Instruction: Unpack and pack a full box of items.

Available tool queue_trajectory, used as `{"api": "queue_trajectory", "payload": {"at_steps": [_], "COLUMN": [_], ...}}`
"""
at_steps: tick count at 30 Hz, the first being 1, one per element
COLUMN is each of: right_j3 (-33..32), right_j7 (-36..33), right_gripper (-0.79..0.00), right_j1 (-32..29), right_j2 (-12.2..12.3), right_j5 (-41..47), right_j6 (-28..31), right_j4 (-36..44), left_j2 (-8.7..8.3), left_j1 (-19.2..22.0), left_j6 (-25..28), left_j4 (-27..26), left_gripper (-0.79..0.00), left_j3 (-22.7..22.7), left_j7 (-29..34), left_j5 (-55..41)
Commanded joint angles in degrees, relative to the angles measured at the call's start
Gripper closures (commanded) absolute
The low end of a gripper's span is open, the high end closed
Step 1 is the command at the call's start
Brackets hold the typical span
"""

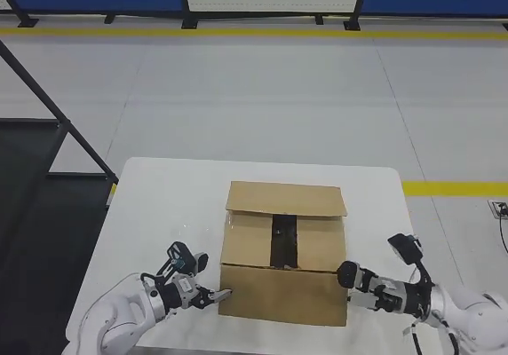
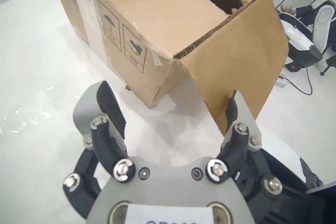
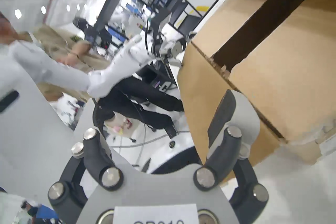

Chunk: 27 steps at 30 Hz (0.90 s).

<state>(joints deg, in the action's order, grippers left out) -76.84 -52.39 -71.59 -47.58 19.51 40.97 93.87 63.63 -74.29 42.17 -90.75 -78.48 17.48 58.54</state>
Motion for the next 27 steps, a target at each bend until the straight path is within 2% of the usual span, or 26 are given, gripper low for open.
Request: {"api": "queue_trajectory", "payload": {"at_steps": [1,7,12,18,24,27], "right_j3": [0.0,-0.3,2.6,10.3,16.2,18.7], "right_j7": [-0.1,1.4,11.5,16.2,22.3,28.1], "right_gripper": [-0.785,-0.785,-0.785,-0.785,-0.785,-0.785], "right_j1": [-0.1,-0.2,1.0,10.1,17.3,20.3], "right_j2": [0.0,-0.1,-1.2,-3.5,-6.3,-7.7], "right_j5": [-1.3,-2.1,-5.9,-9.1,-5.8,-7.2], "right_j6": [2.2,1.7,-10.0,-22.5,-25.0,-26.7], "right_j4": [0.1,0.3,2.8,-1.2,-6.4,-7.3], "left_j2": [0.00,0.00,0.00,0.00,0.00,0.00], "left_j1": [0.0,0.0,0.0,0.0,0.0,0.0], "left_j6": [-0.1,-0.1,-0.1,-0.1,-0.1,-0.1], "left_j4": [0.2,0.2,0.2,0.2,0.2,0.2], "left_gripper": [-0.785,-0.785,-0.785,-0.785,-0.785,-0.785], "left_j3": [0.2,0.2,0.2,0.2,0.2,0.2], "left_j7": [-0.5,-0.5,-0.5,-0.5,-0.5,-0.5], "left_j5": [0.4,0.4,0.4,0.4,0.4,0.4]}}
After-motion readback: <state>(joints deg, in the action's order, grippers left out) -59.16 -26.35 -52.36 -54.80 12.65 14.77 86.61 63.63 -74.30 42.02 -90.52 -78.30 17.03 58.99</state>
